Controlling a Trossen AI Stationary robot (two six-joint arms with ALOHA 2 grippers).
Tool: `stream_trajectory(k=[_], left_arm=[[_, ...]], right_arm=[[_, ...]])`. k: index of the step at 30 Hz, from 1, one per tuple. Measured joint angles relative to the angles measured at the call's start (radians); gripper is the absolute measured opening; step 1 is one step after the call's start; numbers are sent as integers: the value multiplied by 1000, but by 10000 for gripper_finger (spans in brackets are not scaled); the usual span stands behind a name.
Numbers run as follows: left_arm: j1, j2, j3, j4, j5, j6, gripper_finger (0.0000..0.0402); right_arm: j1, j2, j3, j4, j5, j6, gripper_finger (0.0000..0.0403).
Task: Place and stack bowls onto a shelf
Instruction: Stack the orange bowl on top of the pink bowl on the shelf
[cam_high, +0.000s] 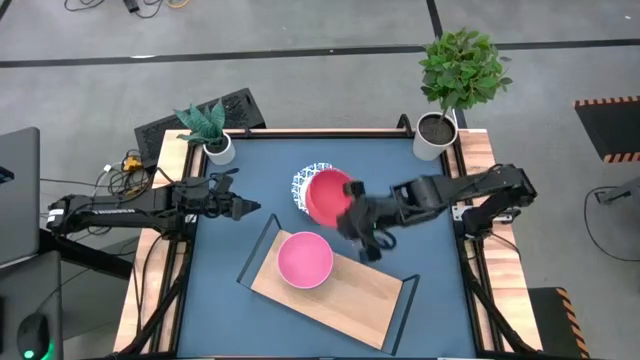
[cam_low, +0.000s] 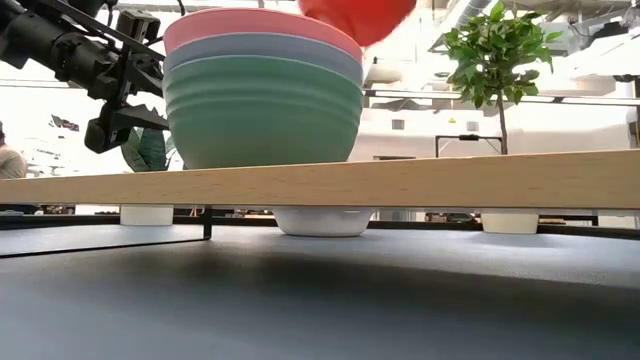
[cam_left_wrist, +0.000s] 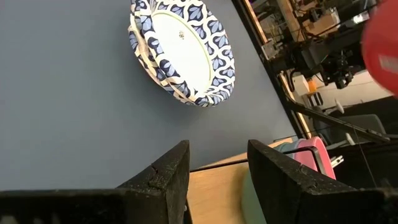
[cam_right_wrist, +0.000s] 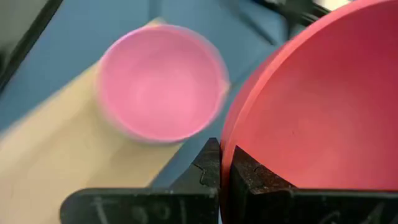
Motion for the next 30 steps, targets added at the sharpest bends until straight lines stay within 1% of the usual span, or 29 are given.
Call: stream_trajectory(k=[2, 4, 8, 12, 16, 19, 30], left_arm=[[0, 0, 0, -3, 0, 0, 147], [0, 0, 0, -4, 0, -1, 147], [0, 0, 0, -5, 0, -1, 147], [0, 0, 0, -5, 0, -5, 147], [0, 0, 0, -5, 1, -6, 147], [0, 0, 0, -5, 1, -7, 147], [0, 0, 0, -20, 3, -8, 147]], right_arm=[[40, 33, 48, 4, -4, -119, 23], [75, 69, 92, -13, -4, -189, 23], [112, 148, 172, -34, -5, -246, 23], [126, 220, 232, -57, -5, -298, 23], [125, 280, 270, -74, -8, -308, 23], [123, 311, 279, -97, -41, -309, 23], [114, 343, 282, -114, -147, -302, 23]])
